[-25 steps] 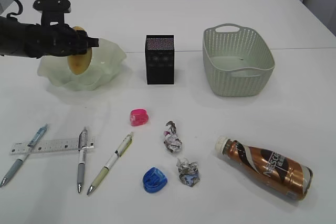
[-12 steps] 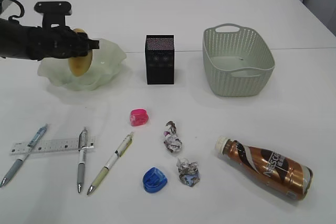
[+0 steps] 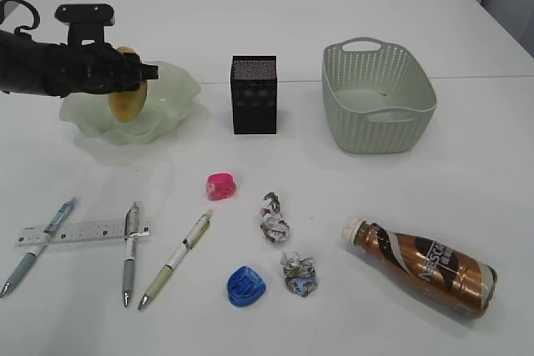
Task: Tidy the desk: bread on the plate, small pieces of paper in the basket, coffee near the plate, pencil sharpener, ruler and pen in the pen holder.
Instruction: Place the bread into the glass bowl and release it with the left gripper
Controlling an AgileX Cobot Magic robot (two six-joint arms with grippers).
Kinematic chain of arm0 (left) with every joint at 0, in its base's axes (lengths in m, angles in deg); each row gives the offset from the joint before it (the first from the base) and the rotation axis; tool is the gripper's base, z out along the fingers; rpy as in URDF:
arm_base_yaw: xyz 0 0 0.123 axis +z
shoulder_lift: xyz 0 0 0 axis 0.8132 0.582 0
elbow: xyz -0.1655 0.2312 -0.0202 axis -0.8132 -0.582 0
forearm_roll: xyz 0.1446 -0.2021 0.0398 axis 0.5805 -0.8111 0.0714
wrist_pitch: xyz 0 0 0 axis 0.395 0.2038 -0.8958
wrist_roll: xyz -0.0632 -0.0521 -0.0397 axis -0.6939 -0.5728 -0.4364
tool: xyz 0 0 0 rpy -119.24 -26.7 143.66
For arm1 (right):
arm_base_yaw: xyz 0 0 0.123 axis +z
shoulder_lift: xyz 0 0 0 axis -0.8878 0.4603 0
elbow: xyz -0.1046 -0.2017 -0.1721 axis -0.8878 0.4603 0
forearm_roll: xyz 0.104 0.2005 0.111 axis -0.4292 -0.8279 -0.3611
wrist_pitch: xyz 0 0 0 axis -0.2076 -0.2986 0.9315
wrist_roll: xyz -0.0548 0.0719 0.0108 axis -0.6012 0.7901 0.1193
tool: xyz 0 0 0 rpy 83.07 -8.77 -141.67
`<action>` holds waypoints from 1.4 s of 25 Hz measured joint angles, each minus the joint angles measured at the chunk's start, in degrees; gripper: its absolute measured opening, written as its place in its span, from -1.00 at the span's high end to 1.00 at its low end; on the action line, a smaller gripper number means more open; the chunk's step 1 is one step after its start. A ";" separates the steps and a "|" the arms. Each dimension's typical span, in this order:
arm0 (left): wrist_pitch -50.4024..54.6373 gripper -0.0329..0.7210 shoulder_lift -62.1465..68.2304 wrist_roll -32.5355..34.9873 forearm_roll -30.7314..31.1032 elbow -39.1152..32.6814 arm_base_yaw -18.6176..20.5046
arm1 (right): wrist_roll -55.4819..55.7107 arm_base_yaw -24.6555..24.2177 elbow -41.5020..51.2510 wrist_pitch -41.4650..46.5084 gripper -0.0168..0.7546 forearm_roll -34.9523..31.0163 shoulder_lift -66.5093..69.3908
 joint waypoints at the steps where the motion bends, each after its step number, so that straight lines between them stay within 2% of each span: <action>1: 0.00 0.09 0.00 0.00 0.00 0.00 0.00 | 0.00 0.00 0.00 0.00 -0.55 0.00 0.00; 10: 0.23 0.02 0.00 0.00 1.66 0.00 0.00 | 0.00 0.00 0.00 0.00 -0.55 0.04 0.00; 12: 0.47 -0.08 0.00 0.00 1.66 0.00 0.00 | 0.00 0.00 0.00 0.00 -0.55 0.04 0.00; 17: 0.83 -0.53 0.00 0.00 1.78 0.00 0.00 | 0.00 0.00 0.00 0.00 -0.55 0.04 0.00; 19: 1.12 -0.61 0.00 0.00 1.78 0.00 0.00 | 0.00 0.00 0.00 0.00 -0.55 0.04 0.00; 24: 6.11 -0.65 0.05 0.00 1.87 2.40 0.00 | 0.00 0.00 0.00 0.00 -0.55 0.04 0.00; 35: 20.62 -0.65 0.14 0.00 2.81 15.16 0.00 | 0.02 0.00 0.00 0.00 -0.55 0.04 0.00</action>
